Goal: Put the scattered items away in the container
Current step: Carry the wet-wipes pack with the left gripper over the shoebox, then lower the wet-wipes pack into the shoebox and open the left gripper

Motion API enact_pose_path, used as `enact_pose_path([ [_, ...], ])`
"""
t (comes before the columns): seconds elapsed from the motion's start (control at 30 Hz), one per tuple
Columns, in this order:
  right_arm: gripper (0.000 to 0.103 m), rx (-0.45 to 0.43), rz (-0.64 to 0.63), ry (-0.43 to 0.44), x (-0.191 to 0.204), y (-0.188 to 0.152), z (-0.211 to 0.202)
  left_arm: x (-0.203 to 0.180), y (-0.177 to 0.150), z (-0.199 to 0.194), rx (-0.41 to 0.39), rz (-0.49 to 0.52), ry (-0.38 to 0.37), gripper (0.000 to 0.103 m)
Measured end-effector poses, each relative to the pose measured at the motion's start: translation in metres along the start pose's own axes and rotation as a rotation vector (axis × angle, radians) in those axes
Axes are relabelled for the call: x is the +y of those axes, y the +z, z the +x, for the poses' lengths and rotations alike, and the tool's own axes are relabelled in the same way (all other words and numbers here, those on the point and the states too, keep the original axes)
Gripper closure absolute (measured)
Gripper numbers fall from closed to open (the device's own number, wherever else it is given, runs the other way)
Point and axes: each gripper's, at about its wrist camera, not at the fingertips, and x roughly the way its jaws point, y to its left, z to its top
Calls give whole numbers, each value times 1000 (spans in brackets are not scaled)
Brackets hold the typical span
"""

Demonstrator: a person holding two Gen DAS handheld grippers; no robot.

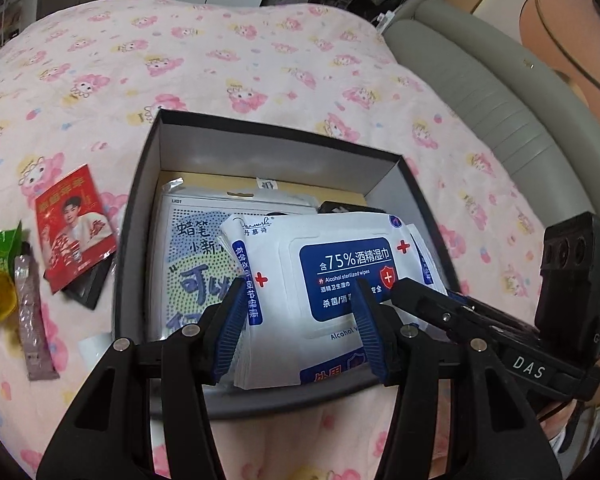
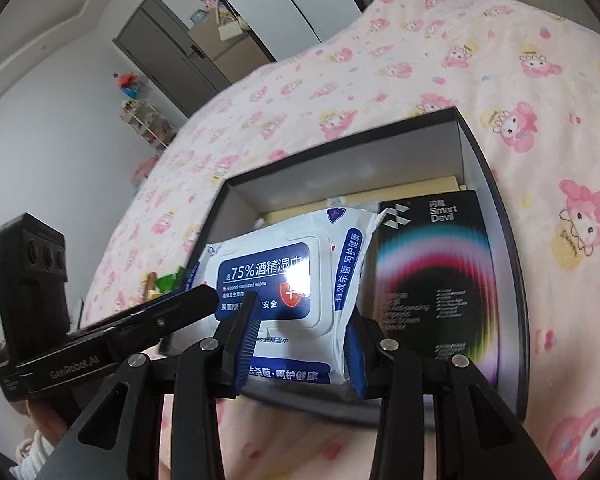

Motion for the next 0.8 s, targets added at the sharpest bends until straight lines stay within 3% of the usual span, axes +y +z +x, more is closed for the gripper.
enact_pose_path([
  [0.2, 68, 18, 13, -71, -7, -1, 22, 0, 3, 31, 67, 48, 65, 50],
  [0.5, 68, 93, 13, -141, -17, -3, 52, 15, 1, 60, 151, 29, 116, 50],
  [0.67, 67, 120, 5, -156, -19, -3, 57, 16, 3, 61, 155, 24, 136, 47],
  [0.8, 66, 72, 24, -175, -26, 2, 40, 14, 4, 49, 119, 38, 140, 48],
])
